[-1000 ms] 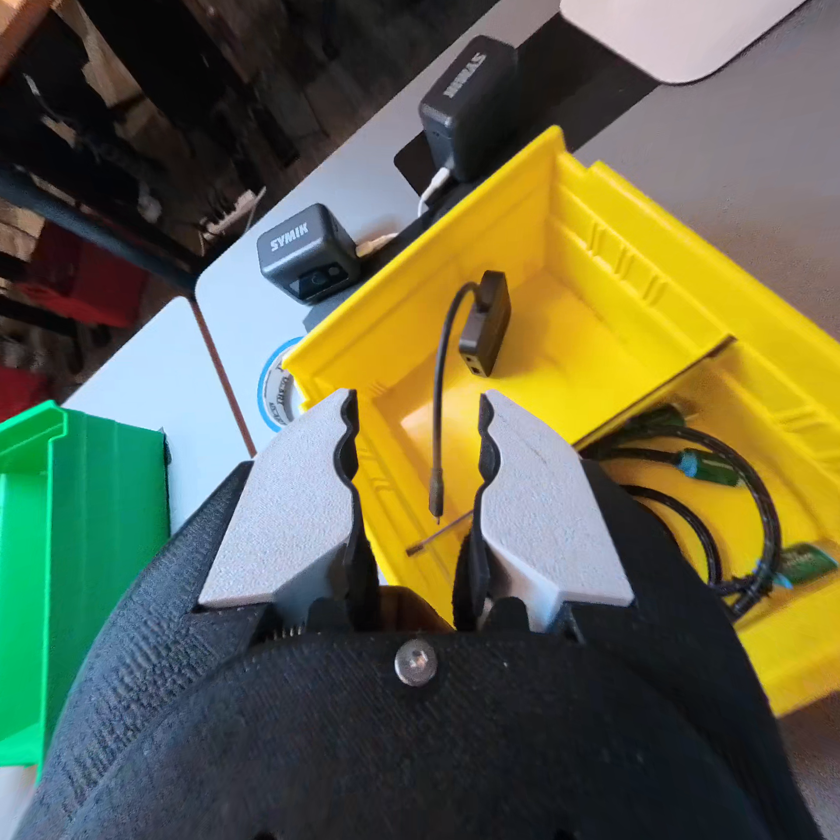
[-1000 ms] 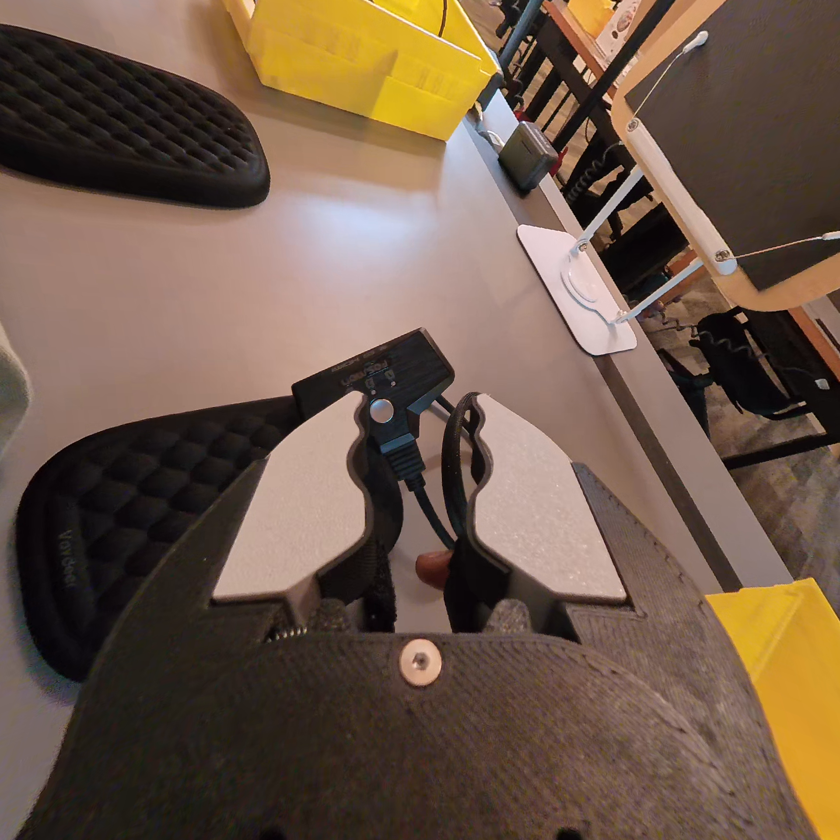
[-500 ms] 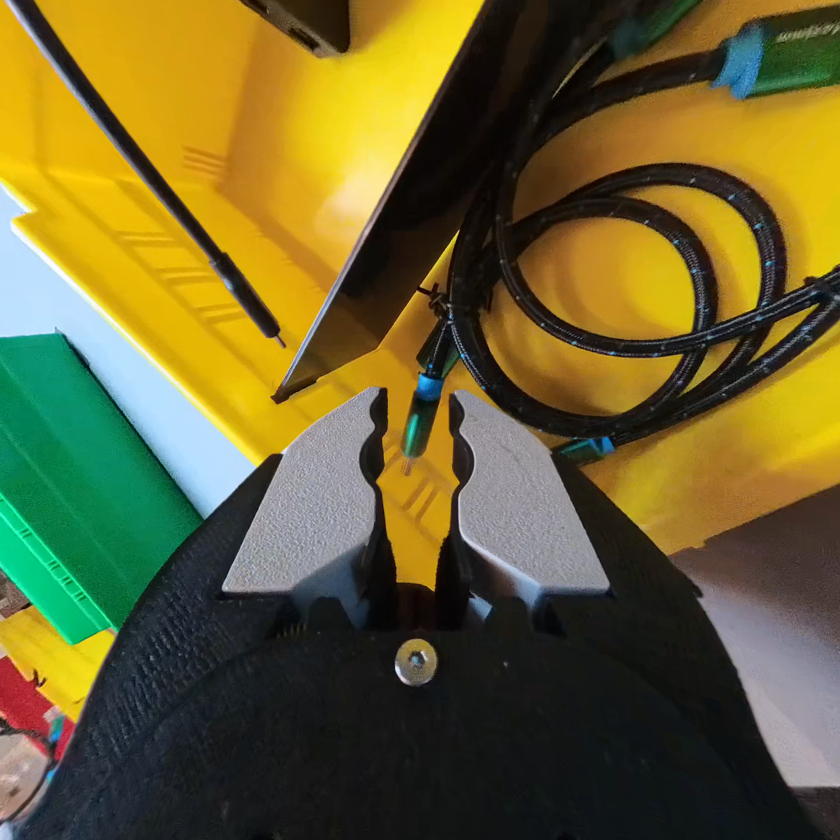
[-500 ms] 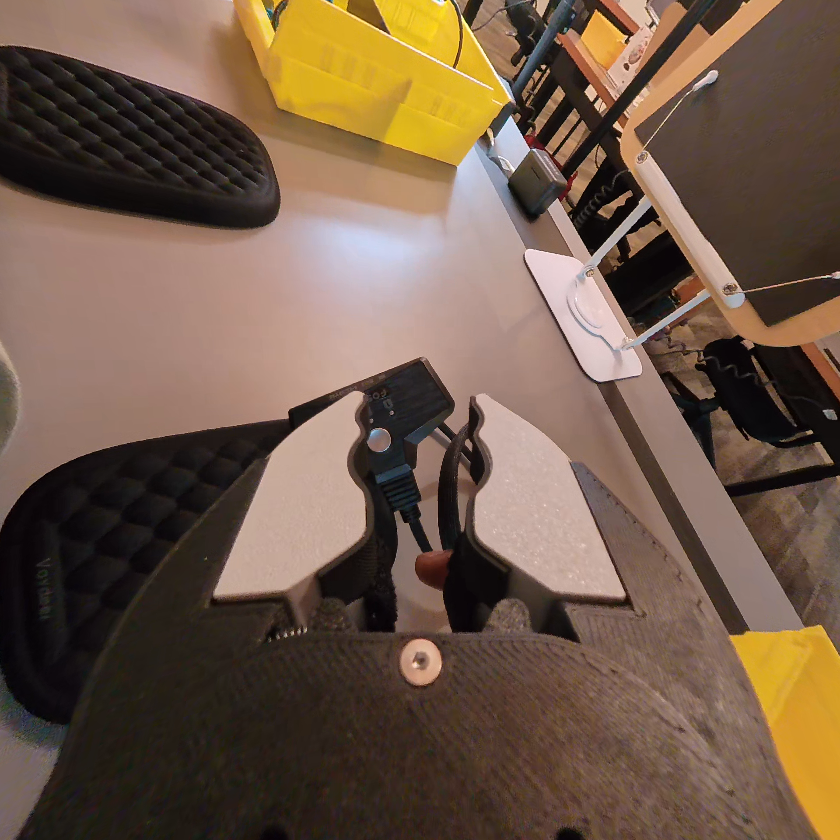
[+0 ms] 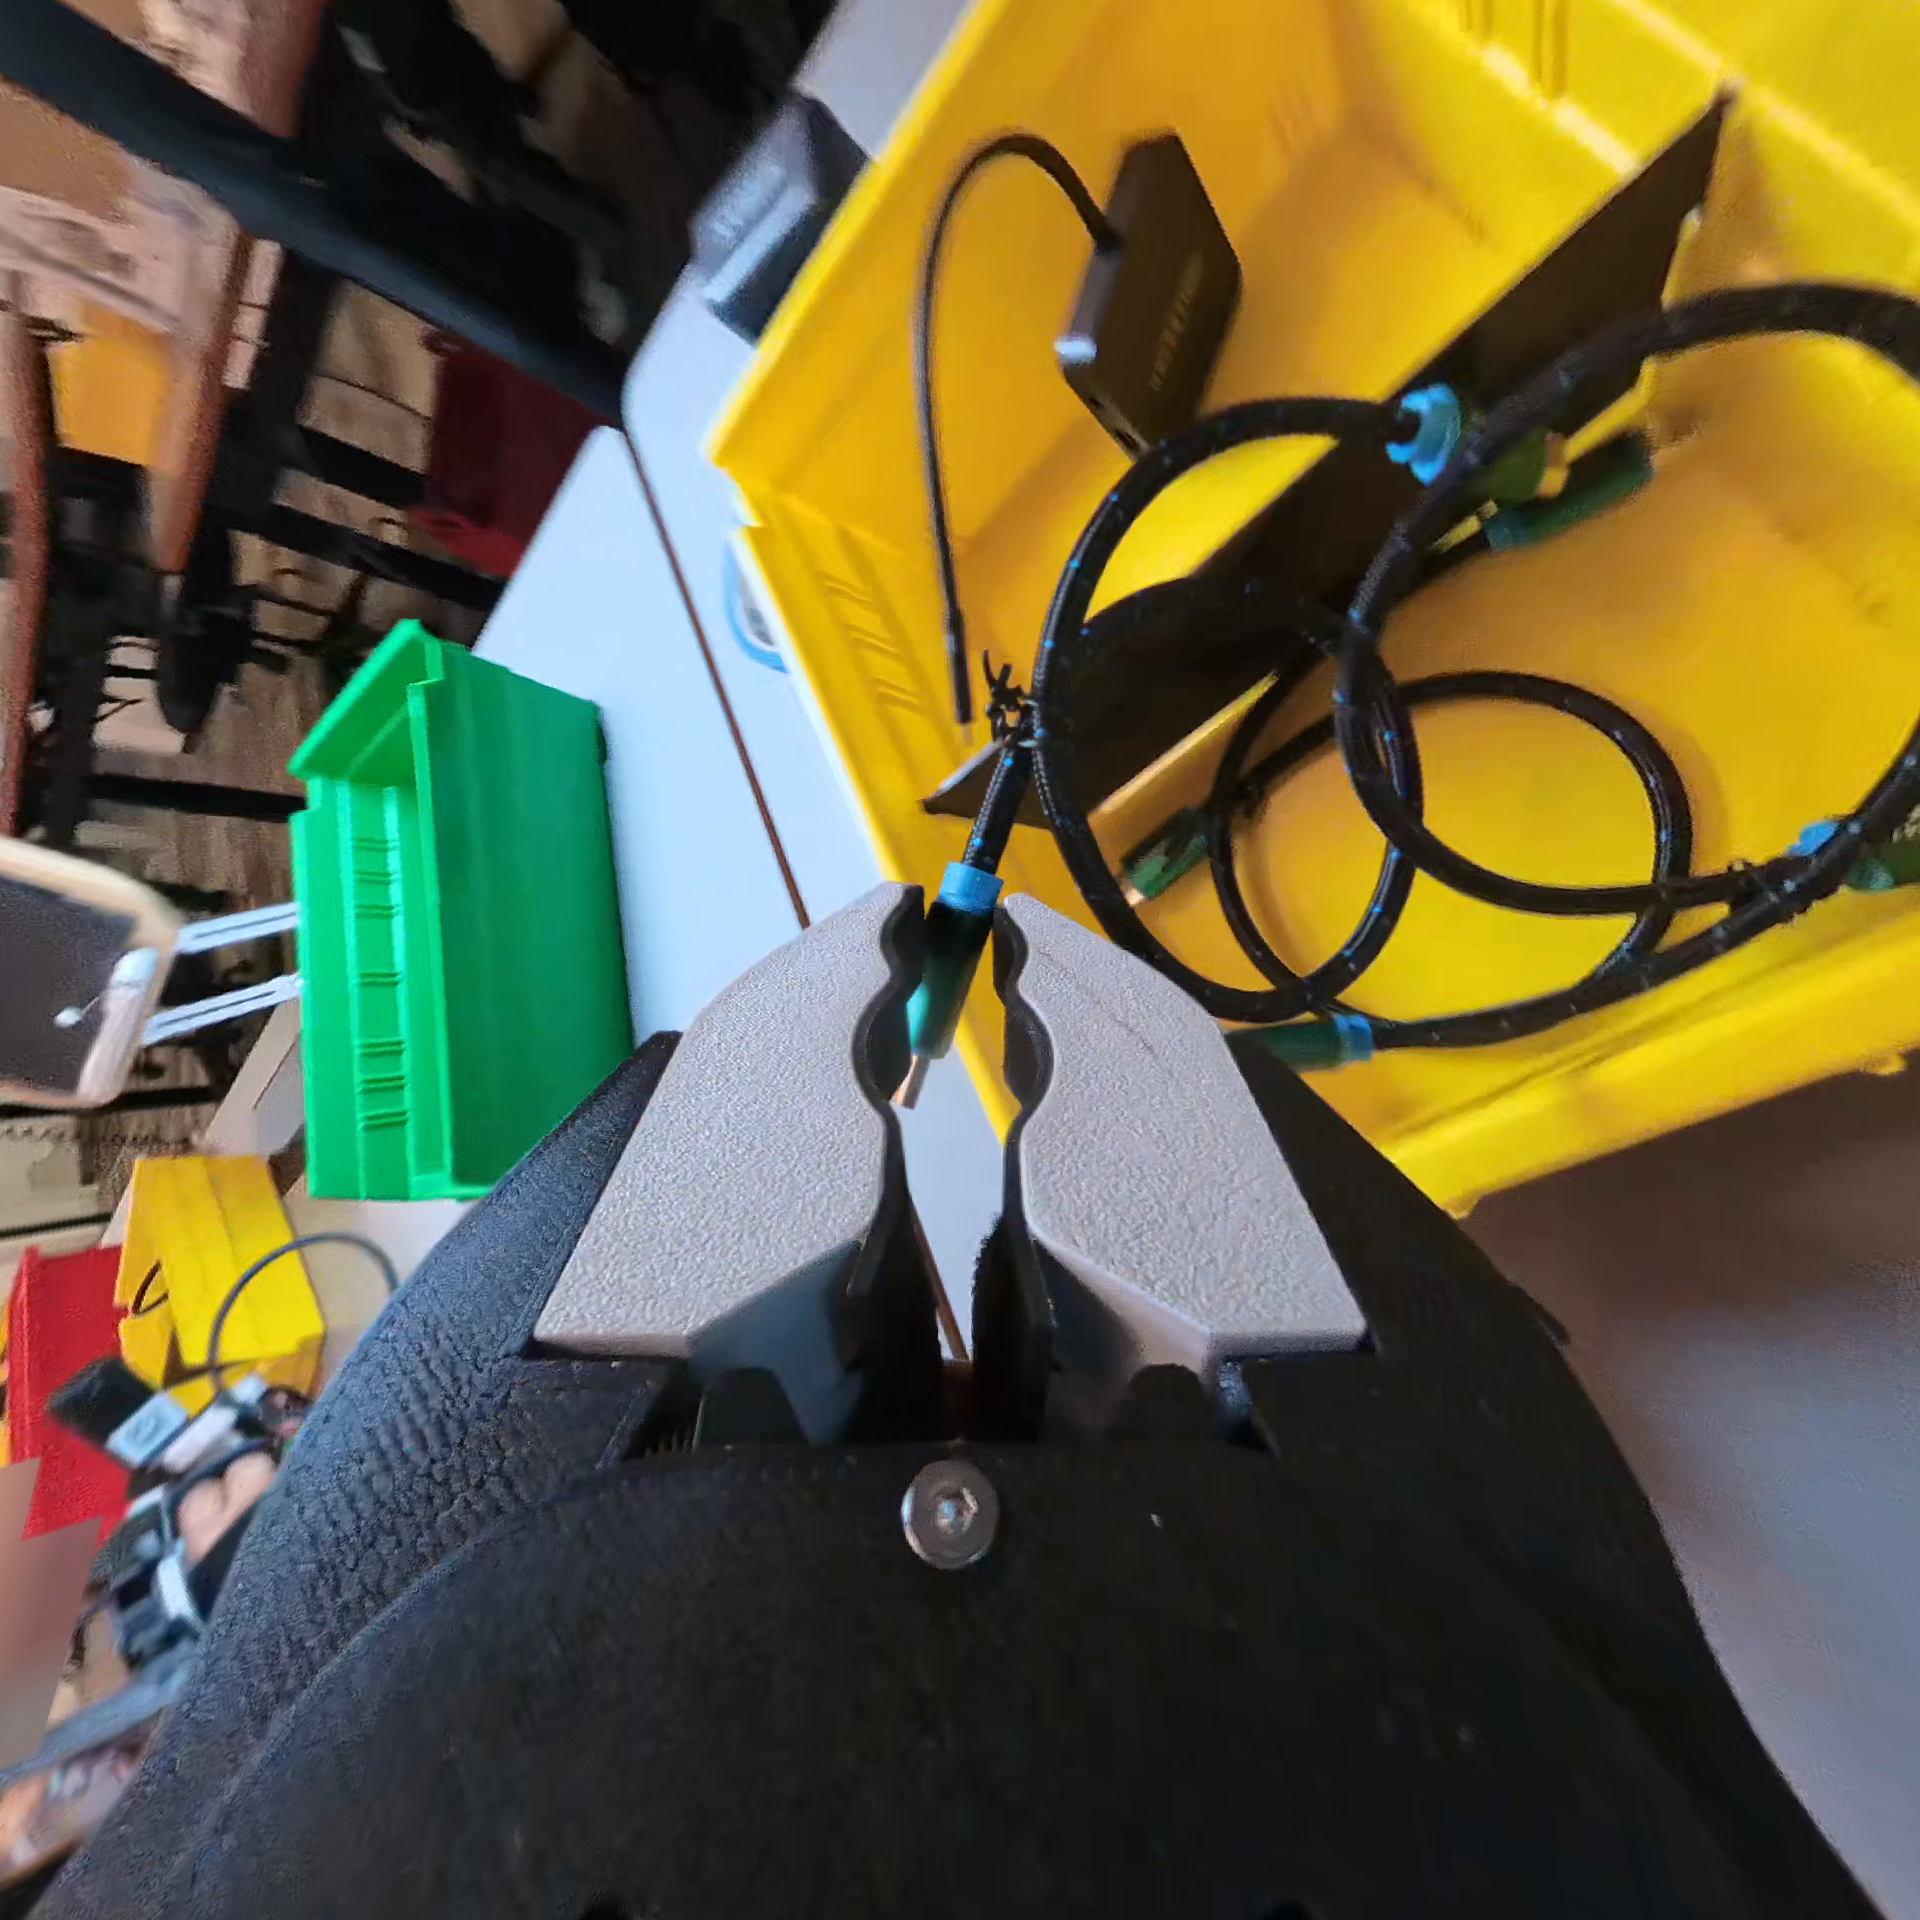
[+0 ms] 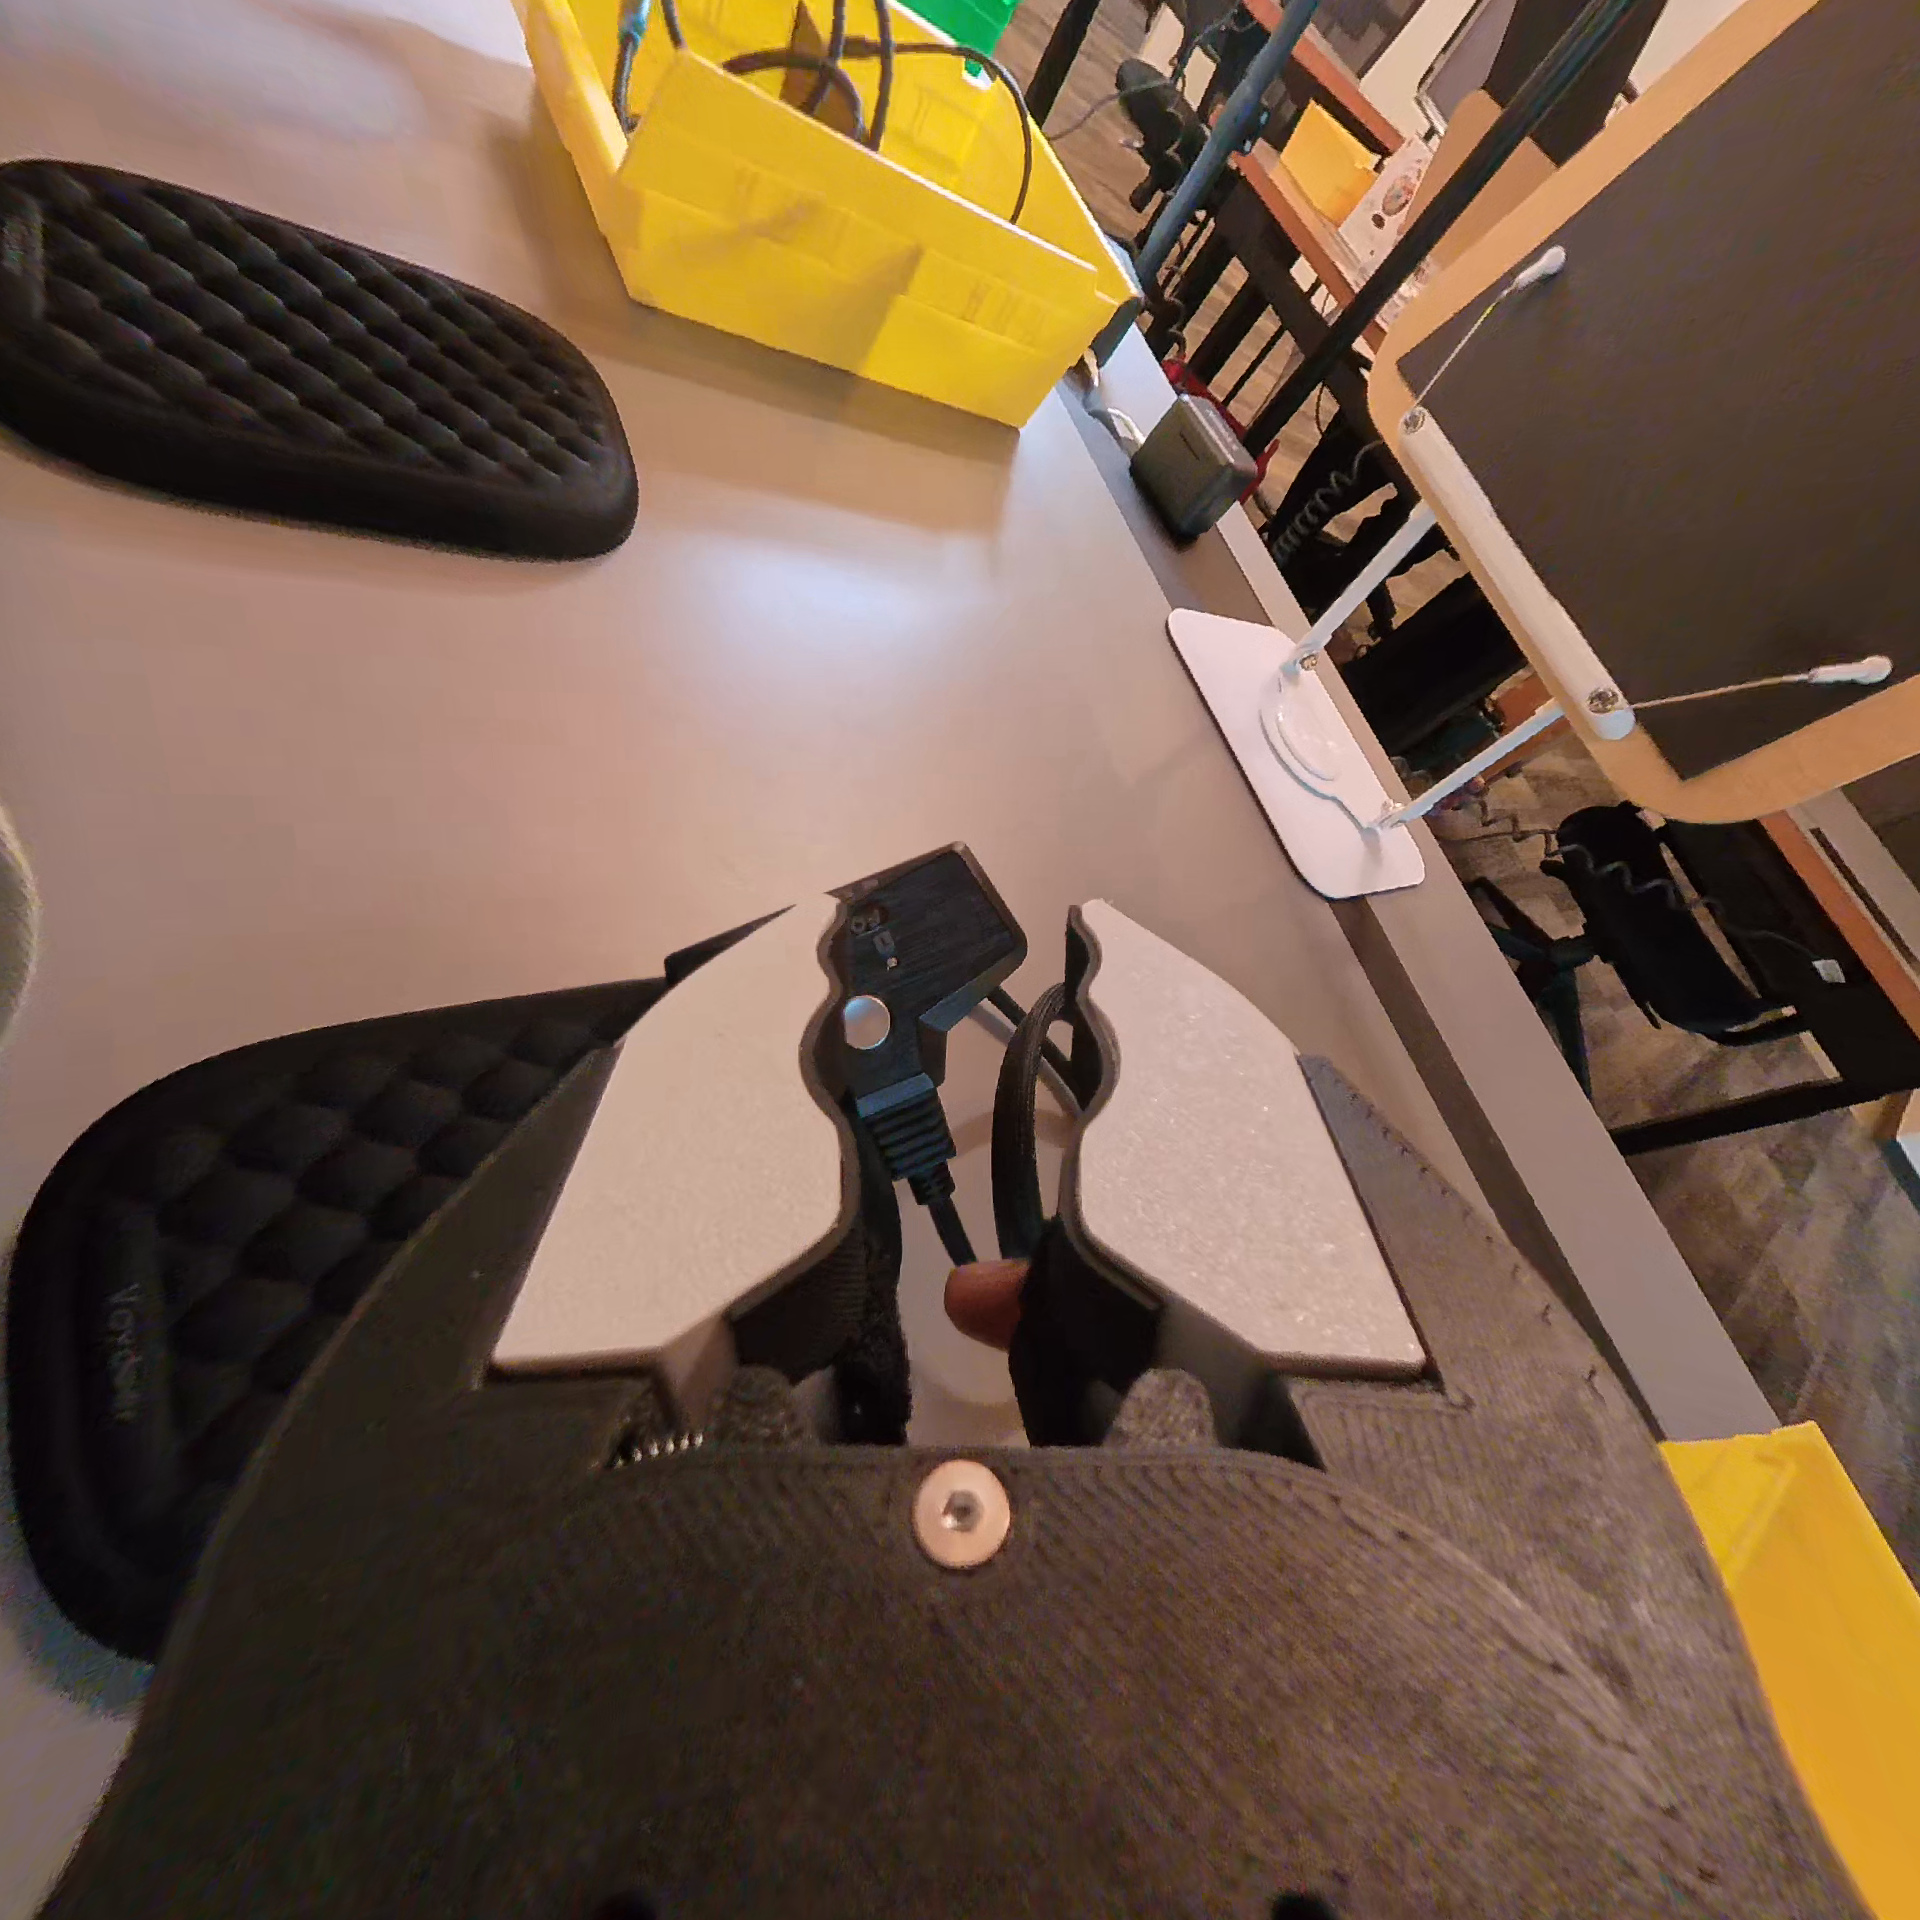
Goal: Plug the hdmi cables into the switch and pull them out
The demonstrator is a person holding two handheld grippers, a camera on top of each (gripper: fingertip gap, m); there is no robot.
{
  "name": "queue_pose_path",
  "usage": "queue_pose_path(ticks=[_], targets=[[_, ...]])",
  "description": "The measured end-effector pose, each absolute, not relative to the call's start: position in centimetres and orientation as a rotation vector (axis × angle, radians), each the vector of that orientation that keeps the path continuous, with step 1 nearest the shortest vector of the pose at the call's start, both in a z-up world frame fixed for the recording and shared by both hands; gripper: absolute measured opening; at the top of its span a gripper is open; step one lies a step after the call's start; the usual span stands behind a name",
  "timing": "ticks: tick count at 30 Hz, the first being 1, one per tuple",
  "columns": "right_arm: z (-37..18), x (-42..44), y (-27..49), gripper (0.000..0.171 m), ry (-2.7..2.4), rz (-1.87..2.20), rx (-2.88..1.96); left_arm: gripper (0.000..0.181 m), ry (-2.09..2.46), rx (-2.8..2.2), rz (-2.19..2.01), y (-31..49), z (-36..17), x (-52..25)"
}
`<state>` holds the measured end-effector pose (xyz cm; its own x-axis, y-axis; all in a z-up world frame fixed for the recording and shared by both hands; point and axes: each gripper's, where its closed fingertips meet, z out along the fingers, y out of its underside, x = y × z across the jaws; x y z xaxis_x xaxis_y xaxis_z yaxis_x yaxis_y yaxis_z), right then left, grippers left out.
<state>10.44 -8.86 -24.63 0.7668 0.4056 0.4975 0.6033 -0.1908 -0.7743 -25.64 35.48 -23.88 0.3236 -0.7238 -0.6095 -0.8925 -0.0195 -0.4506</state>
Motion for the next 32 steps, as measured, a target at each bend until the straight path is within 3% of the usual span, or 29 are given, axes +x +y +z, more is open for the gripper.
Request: queue_pose_path(ticks=[4,11,22,32], targets=[[-24.6,9.8,-8.6,0.039,-0.797,-0.207,-1.801,0.012,1.187,-1.702,0.182,34.9,-19.5,-26.5],[-22.4,7.4,-6.2,0.041,-0.729,-0.147,-1.641,0.011,0.938,-1.395,-0.409,28.4,-12.9,-21.9],[-19.9,2.4,-1.2,0.047,-0.554,0.022,-1.458,0.009,1.042,-1.112,-1.249,13.3,-13.5,-11.7],[-24.8,-3.7,-0.1,0.044,-0.622,0.268,-1.629,0.007,0.965,-0.996,-1.577,9.1,-12.8,-11.1]])
